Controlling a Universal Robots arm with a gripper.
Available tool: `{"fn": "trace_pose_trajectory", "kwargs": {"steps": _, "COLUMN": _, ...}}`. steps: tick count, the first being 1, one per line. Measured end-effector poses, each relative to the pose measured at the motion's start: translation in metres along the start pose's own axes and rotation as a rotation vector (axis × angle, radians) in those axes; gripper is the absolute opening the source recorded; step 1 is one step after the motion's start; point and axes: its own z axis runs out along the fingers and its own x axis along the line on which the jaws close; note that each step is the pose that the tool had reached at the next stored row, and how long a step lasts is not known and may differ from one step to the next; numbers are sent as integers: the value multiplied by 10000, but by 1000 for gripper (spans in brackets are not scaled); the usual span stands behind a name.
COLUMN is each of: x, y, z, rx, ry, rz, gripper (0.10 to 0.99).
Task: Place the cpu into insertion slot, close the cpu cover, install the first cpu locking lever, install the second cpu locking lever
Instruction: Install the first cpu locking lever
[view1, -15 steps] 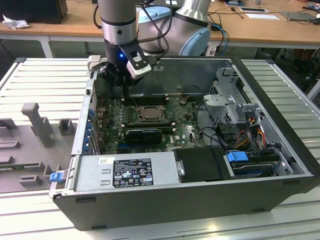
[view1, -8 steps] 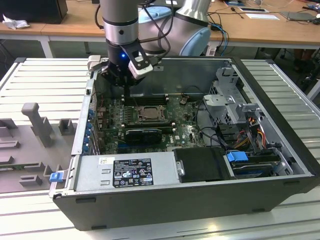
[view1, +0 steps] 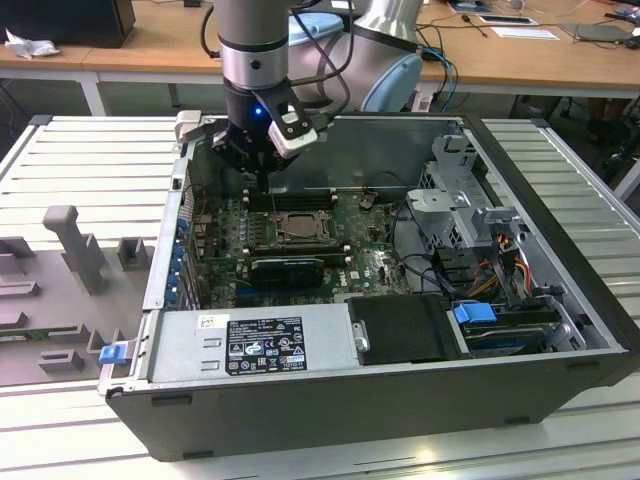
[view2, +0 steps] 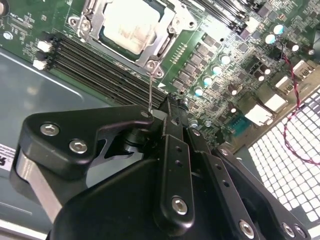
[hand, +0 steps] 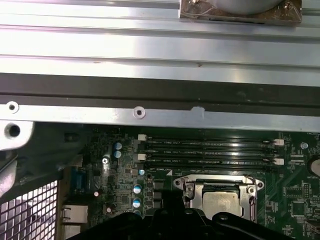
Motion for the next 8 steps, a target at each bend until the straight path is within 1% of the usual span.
{"fn": "trace_pose_trajectory", "kwargs": {"steps": 3, "x": -47, "y": -1, "z": 1, "rx": 0, "ry": -1, "rz": 0, "gripper": 106}}
{"fn": "trace_pose_trajectory", "kwargs": {"steps": 4, "x": -87, "y": -2, "z": 2, "rx": 0, "ry": 2, "rz": 1, "gripper": 106}}
{"fn": "trace_pose_trajectory", "kwargs": {"steps": 7, "x": -160, "y": -5, "z": 3, "rx": 0, "ry": 5, "rz": -1, "gripper": 106}}
{"fn": "trace_pose_trajectory", "kwargs": {"steps": 8, "x": -170, "y": -6, "z": 3, "rx": 1, "ry": 4, "rz": 0, "gripper": 106}}
